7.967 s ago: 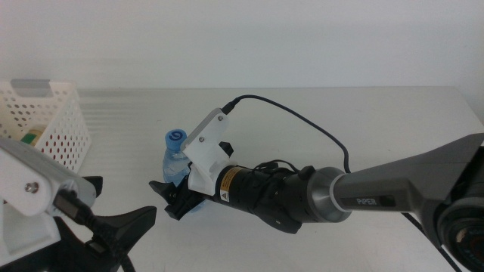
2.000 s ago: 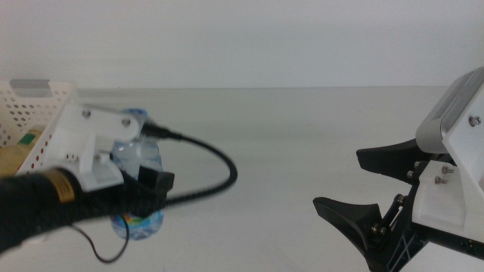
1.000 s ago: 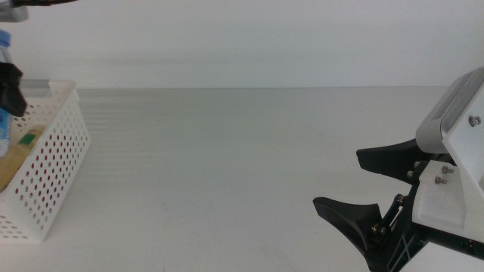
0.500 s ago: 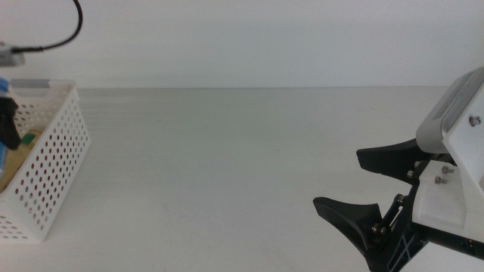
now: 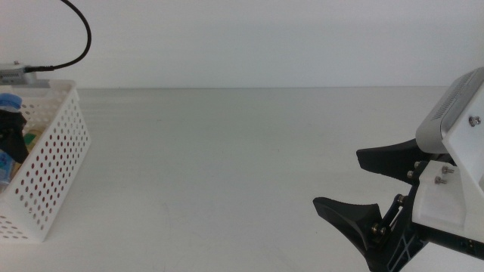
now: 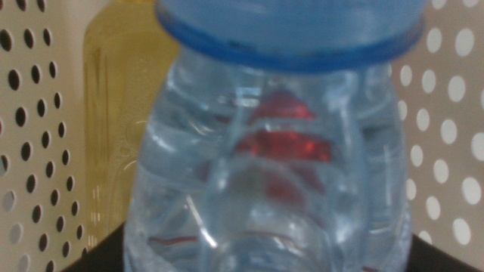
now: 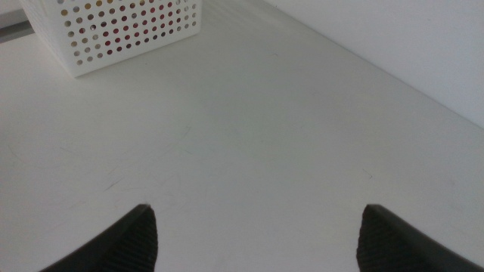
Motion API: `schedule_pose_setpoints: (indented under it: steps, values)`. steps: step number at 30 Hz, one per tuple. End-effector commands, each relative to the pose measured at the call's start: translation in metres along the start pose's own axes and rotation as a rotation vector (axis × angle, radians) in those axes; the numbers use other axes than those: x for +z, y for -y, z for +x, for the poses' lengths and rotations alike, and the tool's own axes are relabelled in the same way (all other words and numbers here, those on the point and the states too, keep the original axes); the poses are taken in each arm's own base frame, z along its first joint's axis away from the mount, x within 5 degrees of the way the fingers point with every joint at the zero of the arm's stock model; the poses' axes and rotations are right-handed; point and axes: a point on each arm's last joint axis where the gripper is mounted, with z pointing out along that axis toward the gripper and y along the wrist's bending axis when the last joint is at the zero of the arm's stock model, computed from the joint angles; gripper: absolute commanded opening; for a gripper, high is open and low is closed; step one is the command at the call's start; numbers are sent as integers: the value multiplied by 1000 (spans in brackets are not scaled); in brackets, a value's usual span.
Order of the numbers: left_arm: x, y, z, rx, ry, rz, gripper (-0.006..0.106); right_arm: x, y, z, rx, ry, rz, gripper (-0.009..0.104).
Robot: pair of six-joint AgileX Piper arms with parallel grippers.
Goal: Use arms to grab the bottles and put them into the dustbin to the left of the table.
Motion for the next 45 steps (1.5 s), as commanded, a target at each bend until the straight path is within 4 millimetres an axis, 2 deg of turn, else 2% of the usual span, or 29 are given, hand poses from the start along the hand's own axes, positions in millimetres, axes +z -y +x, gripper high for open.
schedule_pose_setpoints:
  steps: [1, 2, 4, 9, 16, 21, 24, 30, 33, 39, 45]
  values:
    - [-34, 5, 0, 7, 86, -19, 55, -5, 1, -16, -22, 103, 3, 78]
    - [-34, 5, 0, 8, 87, -21, 73, -5, 1, -16, -22, 103, 3, 78]
    - [-34, 5, 0, 8, 87, -20, 91, -5, 1, -16, -22, 103, 3, 78]
    - [-44, 8, 0, 24, 130, -13, 90, -5, 1, -16, -22, 103, 3, 78]
    - [-89, 25, 13, -5, 264, 8, 90, -5, 1, -16, -22, 103, 3, 78]
    - [-130, 61, 21, 54, 516, 45, 90, -5, 1, -16, -22, 102, 3, 78]
    - [-142, 88, 29, 117, 633, 33, 90, -5, 1, -16, -22, 103, 3, 78]
    - [-154, 154, 57, 319, 857, 45, 85, -5, 1, -16, -22, 103, 3, 78]
    - [-159, 176, 78, 366, 993, 53, 81, -5, 1, -16, -22, 103, 3, 78]
    - [-152, 195, 119, 411, 1105, 90, 73, -5, 1, -16, -22, 103, 3, 78]
    - [-148, 196, 146, 337, 1172, 162, 64, -5, 1, -16, -22, 103, 3, 78]
